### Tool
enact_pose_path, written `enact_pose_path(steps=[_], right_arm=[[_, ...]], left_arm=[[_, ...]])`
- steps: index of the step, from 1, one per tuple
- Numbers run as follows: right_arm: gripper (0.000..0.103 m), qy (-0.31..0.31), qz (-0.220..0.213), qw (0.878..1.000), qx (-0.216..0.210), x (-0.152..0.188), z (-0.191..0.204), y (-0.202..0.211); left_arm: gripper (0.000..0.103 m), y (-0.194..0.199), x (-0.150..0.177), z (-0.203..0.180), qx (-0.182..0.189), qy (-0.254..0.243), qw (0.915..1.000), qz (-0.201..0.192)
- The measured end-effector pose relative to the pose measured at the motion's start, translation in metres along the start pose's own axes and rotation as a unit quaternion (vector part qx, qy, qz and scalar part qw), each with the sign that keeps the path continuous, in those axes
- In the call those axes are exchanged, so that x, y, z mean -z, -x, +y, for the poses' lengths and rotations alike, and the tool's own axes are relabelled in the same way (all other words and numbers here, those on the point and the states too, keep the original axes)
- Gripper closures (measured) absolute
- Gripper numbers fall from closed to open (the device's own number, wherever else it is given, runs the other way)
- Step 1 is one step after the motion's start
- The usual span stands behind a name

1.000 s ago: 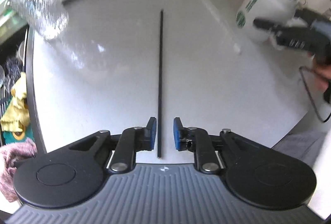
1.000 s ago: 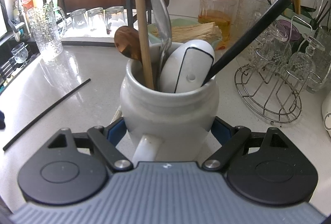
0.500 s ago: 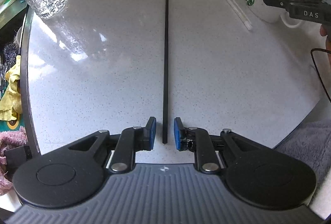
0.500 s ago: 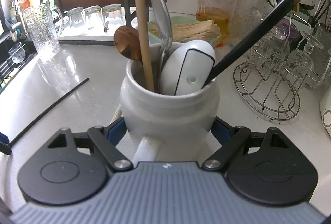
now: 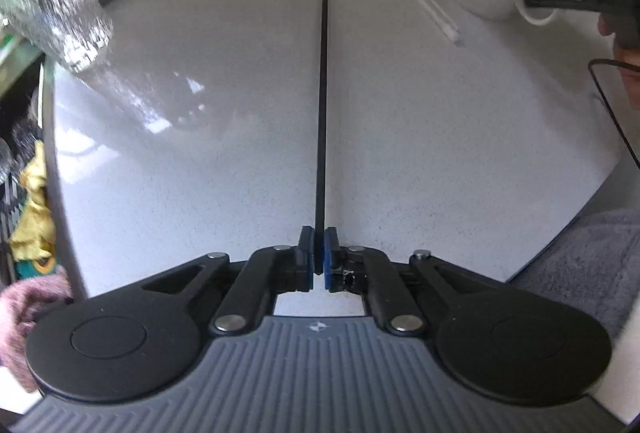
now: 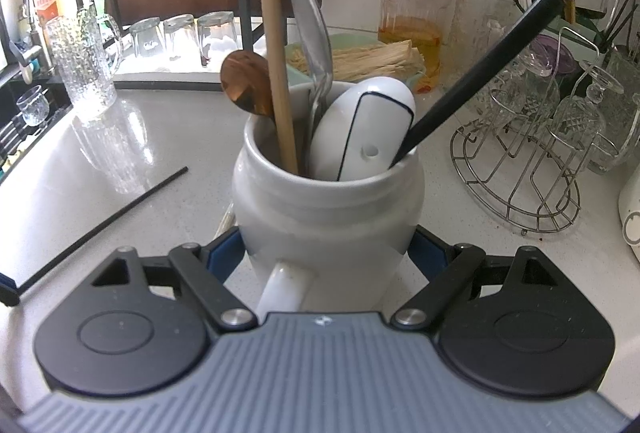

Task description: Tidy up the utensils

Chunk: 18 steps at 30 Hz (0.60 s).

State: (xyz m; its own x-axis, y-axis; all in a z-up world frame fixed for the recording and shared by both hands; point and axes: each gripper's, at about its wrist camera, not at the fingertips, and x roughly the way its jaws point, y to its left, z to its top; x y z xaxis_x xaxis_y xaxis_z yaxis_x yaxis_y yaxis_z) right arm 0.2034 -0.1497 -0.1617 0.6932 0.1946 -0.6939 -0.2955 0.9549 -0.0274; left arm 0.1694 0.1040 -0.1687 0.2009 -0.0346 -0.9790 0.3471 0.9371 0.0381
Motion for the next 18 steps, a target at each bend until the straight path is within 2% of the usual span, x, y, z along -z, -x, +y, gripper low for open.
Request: enact_pose_path(steps=[4,11,18], right_arm=[[0.013,-0.002,-0.002,1.000,0.000,0.001,-0.001,0.001],[0.013,0.000,-0.005,1.000,-0.003,0.002,-0.001,0.001],[0.013,0.001,-0.006,1.000,-0.004,0.002,-0.001,0.002]], left_arm=[[0.098,0.029,-0.016,0.002,-0.017,-0.024,0.9995,-0.006],[0.098,0.093,-0.056,-0.001,-0.023,-0.080,0.9962,-0.026],[0.098,0.129,-0.088,-0.017,-0.026,-0.135,0.9901,-0.025]])
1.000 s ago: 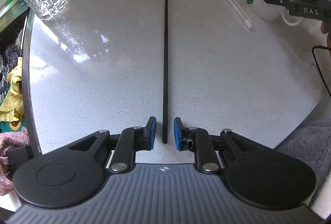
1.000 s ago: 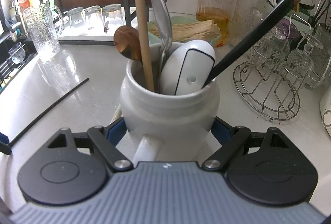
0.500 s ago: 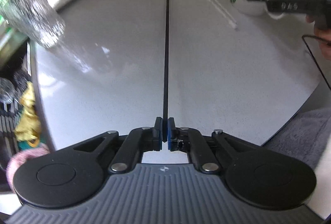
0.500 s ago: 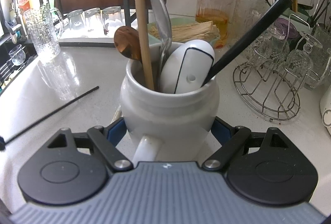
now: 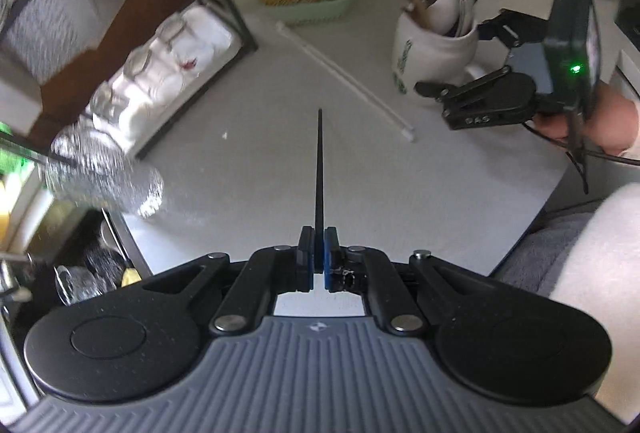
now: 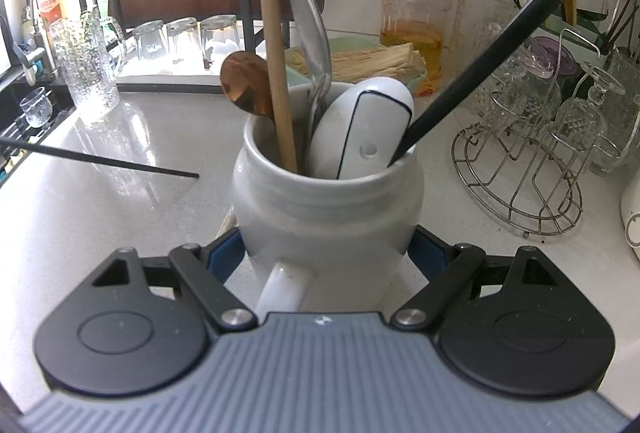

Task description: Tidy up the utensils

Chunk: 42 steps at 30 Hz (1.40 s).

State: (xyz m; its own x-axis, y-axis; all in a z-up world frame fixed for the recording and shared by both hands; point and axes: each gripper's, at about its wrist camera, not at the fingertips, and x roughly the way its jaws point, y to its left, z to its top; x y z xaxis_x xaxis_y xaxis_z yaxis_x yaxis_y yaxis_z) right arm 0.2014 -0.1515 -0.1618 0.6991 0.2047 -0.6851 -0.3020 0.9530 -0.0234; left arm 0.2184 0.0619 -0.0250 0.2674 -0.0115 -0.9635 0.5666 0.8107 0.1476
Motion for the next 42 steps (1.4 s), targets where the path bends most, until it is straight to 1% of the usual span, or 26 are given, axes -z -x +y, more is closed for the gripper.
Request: enact_pose_path(steps=[6,11,17,18,23,25,29,32,35,39,42], right_arm=[[0.013,0.002,-0.001,1.000,-0.002,0.001,-0.001,0.000],[0.013,0.005,-0.002,1.000,-0.004,0.001,-0.001,0.001],[0.013,0.008,-0.003,1.000,-0.007,0.000,-0.002,0.000],[0.013,0.009,-0.003,1.000,-0.007,0.000,-0.001,0.000],[0.013,0.010,-0.005,1.000,-0.009,0.001,-0.002,0.001],[0.013,0.011,-0.006,1.000,-0.009,0.002,-0.002,0.001],[0.013,0.011,-0.007,1.000,-0.009,0.003,-0.002,0.002],[0.013,0.012,-0.007,1.000,-0.010,0.002,-0.002,0.002],[0.013,0.012,-0.006,1.000,-0.009,0.002,-0.001,0.002],[0.013,0.011,-0.009,1.000,-0.007,0.003,-0.001,0.002],[0.013,0.008,-0.009,1.000,-0.006,0.003,0.000,0.003]], left_arm=[[0.098,0.015,-0.016,-0.009,-0.009,-0.042,0.9990,0.010],[0.098,0.027,-0.029,-0.009,-0.005,-0.063,0.9979,0.011],[0.099,0.049,-0.047,-0.024,-0.001,-0.100,0.9950,0.003],[0.103,0.052,-0.050,-0.026,0.002,-0.104,0.9946,0.003],[0.103,0.073,-0.066,-0.034,0.003,-0.127,0.9919,-0.007],[0.103,0.077,-0.071,-0.035,-0.004,-0.135,0.9908,-0.014],[0.103,0.065,-0.070,-0.028,0.003,-0.113,0.9936,-0.008],[0.103,0.045,-0.059,-0.021,0.021,-0.086,0.9961,0.005],[0.103,0.024,-0.044,-0.013,0.039,-0.048,0.9980,0.012],[0.103,-0.004,-0.024,-0.006,0.060,0.010,0.9981,0.005],[0.103,-0.023,-0.014,-0.002,0.075,0.045,0.9962,-0.007]])
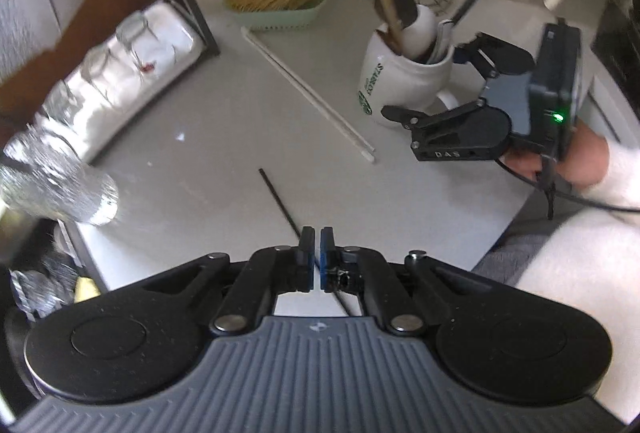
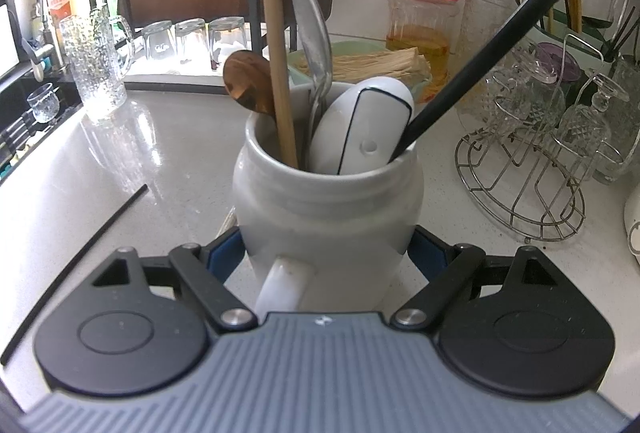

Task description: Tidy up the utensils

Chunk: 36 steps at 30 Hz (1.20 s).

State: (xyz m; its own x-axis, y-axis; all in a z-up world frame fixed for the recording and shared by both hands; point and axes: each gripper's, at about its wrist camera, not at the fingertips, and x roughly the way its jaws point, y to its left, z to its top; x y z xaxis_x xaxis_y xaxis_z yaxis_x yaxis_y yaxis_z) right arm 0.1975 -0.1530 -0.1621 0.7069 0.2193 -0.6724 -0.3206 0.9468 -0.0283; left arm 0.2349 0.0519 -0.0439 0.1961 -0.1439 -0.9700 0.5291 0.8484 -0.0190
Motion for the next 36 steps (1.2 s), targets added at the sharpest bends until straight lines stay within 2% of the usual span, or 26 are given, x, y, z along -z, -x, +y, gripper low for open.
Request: enact_pose_path(steps=[5,11,13,14,16,17,20,28,36], right_arm=[[0.013,-0.007,0.000,1.000,0.007,0.001,0.000,0.002],[0.013,-0.011,0.009,1.000,0.013,0.003,-0.003,0.007],[0.013,-0.010,0.012,1.000,0.013,0.004,-0.005,0.010],[0.013,-0.009,0.013,1.000,0.013,0.004,-0.006,0.011],[0.013,-0.008,0.016,1.000,0.013,0.005,-0.008,0.012],[0.013,-0.007,0.018,1.000,0.013,0.005,-0.009,0.014],[0.013,-0.007,0.023,1.000,0.012,0.006,-0.012,0.016],[0.013,-0.004,0.029,1.000,0.009,0.006,-0.015,0.018],[0.013,0.003,0.025,1.000,0.000,0.008,-0.017,0.019]], left_arm=[[0.102,-0.039,0.003,0.015,0.026,0.073,0.9964,-0.033],[0.101,-0.096,-0.004,0.025,0.061,0.154,0.9840,-0.066],[0.091,-0.113,-0.008,0.024,0.066,0.165,0.9814,-0.071],[0.087,-0.120,-0.010,0.022,0.065,0.169,0.9809,-0.071],[0.072,-0.133,-0.014,0.016,0.063,0.171,0.9804,-0.075],[0.071,-0.139,-0.016,0.015,0.063,0.175,0.9795,-0.078],[0.071,-0.150,-0.021,0.008,0.065,0.188,0.9762,-0.087],[0.071,-0.168,-0.029,-0.021,0.037,0.174,0.9795,-0.094],[0.071,-0.169,-0.023,-0.044,-0.026,0.154,0.9823,-0.104]])
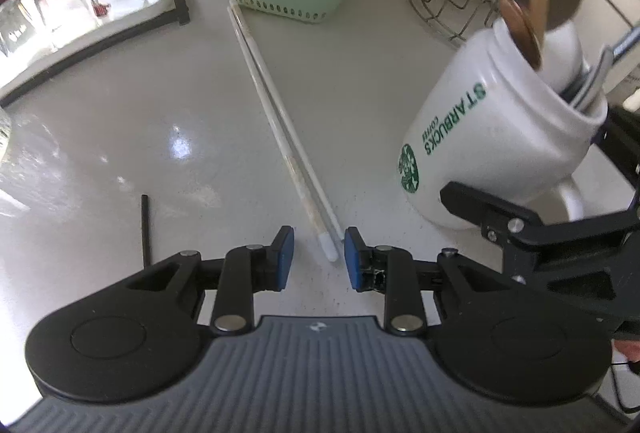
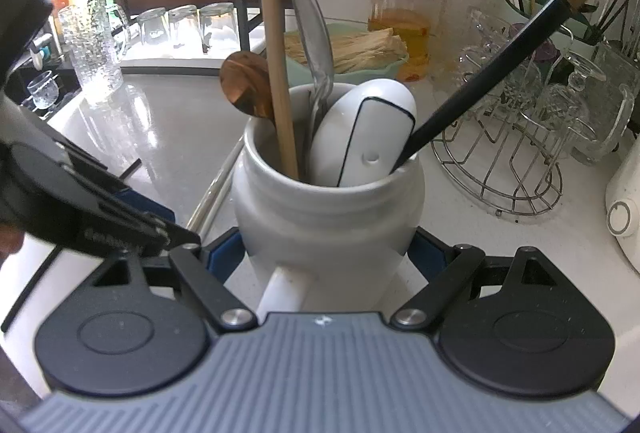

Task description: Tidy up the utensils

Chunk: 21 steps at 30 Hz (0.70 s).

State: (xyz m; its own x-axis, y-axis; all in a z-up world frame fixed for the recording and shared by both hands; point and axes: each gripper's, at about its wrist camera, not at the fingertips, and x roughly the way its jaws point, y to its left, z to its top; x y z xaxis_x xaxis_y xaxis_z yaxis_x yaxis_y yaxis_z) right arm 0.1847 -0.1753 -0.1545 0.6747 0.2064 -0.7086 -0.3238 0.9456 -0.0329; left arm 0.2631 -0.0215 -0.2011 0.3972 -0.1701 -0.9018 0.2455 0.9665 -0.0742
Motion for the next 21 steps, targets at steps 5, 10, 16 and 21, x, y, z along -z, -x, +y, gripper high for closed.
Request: enact_pose_path(steps=[5,10,16,21], right_arm=[[0.013,0.006,-0.003,1.000,-0.005,0.001,-0.001,0.001],[0.013,0.010,-0.004,1.000,-0.009,0.001,-0.002,0.001],[0.013,0.013,-0.006,1.000,-0.012,0.002,-0.003,0.000],[0.013,0.015,-0.007,1.000,-0.014,0.002,-0.002,0.000]], left_arm=[[0.091,0.003,0.004,-0.003,-0.012,0.026,0.9996,-0.007],[0.092,0.008,0.013,0.000,-0.017,0.046,0.9988,0.000],[0.094,0.027,0.039,0.005,-0.017,0.056,0.9981,0.018],[0.094,0.041,0.067,0.009,-0.005,0.057,0.9972,0.049]])
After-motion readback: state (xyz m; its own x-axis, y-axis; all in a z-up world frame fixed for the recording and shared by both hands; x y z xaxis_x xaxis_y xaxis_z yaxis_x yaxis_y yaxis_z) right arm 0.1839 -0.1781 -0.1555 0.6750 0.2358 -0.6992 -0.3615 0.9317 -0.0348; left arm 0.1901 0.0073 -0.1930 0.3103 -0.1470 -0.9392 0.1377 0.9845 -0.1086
